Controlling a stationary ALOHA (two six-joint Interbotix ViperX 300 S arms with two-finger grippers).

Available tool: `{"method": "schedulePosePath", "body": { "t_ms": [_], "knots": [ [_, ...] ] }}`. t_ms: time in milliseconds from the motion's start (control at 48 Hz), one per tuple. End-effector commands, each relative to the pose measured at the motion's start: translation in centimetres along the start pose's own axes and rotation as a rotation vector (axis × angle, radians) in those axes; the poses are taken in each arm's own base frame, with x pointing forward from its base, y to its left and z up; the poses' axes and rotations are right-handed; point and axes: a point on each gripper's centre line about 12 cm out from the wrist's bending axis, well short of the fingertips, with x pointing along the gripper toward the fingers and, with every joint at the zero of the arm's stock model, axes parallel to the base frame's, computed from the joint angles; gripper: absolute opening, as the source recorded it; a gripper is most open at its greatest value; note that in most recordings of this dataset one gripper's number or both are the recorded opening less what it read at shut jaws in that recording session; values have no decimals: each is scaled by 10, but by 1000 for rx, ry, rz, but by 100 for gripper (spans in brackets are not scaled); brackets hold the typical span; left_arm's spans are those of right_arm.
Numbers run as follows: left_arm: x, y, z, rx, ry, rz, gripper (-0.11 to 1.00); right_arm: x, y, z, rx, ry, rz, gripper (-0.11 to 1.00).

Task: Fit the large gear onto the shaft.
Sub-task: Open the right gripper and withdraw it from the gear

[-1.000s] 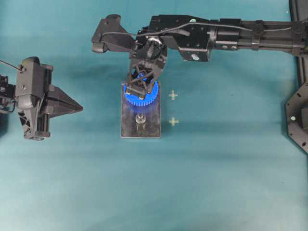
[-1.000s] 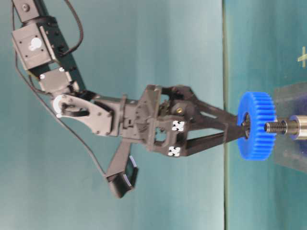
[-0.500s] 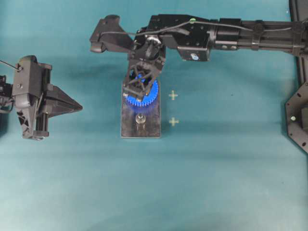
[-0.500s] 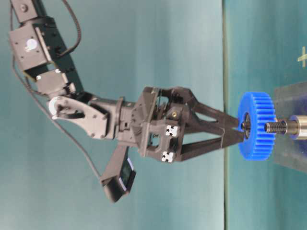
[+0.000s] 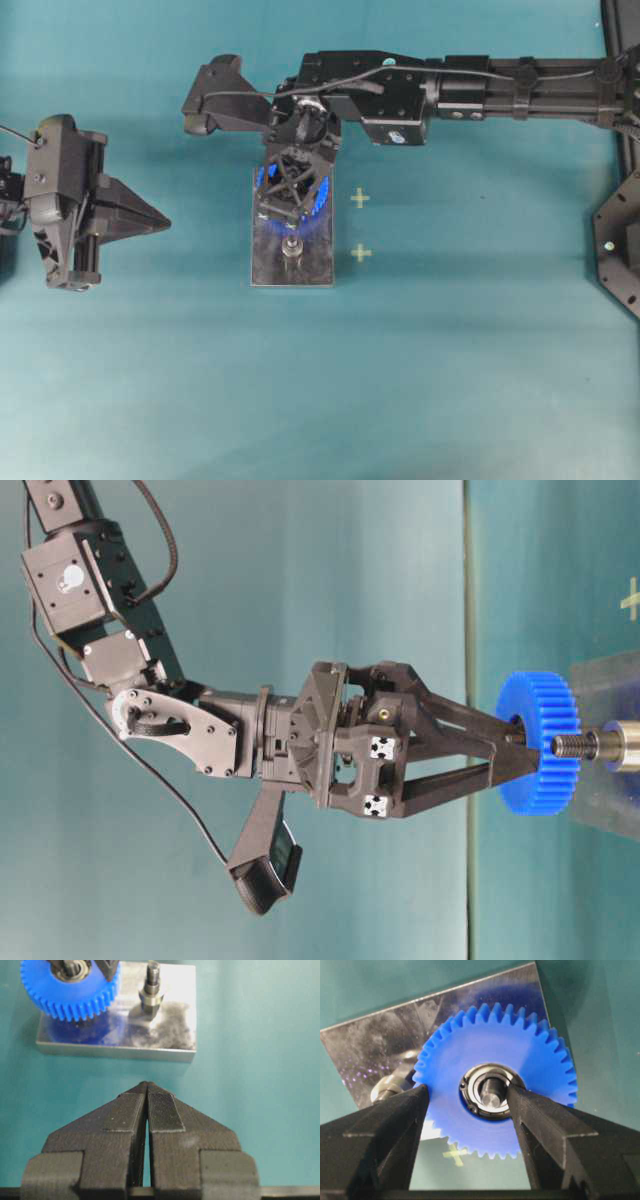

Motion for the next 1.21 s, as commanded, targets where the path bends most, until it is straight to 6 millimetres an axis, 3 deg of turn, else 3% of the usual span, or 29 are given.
{"method": "schedulePosePath", "body": {
  "t_ms": [0,292,542,750,979,1188],
  "knots": [
    [-2,-1,6,1,-24,-2,0,-17,2,6,3,-35,3,72],
    [-4,0,8,0,-35,-2,0,-52,8,10,-17,-81,12,72],
    [-8,0,11,2,-54,-2,0,-90,13,-15,-47,-147,20,72],
    [-10,0,10,5,-54,-2,0,-93,10,-45,-63,-208,21,72],
    [-9,-1,7,11,-44,-3,0,-101,11,-66,-82,-360,30,71],
    [-9,-1,6,13,-43,-3,0,-90,14,-86,-110,-374,32,71]
  ]
}}
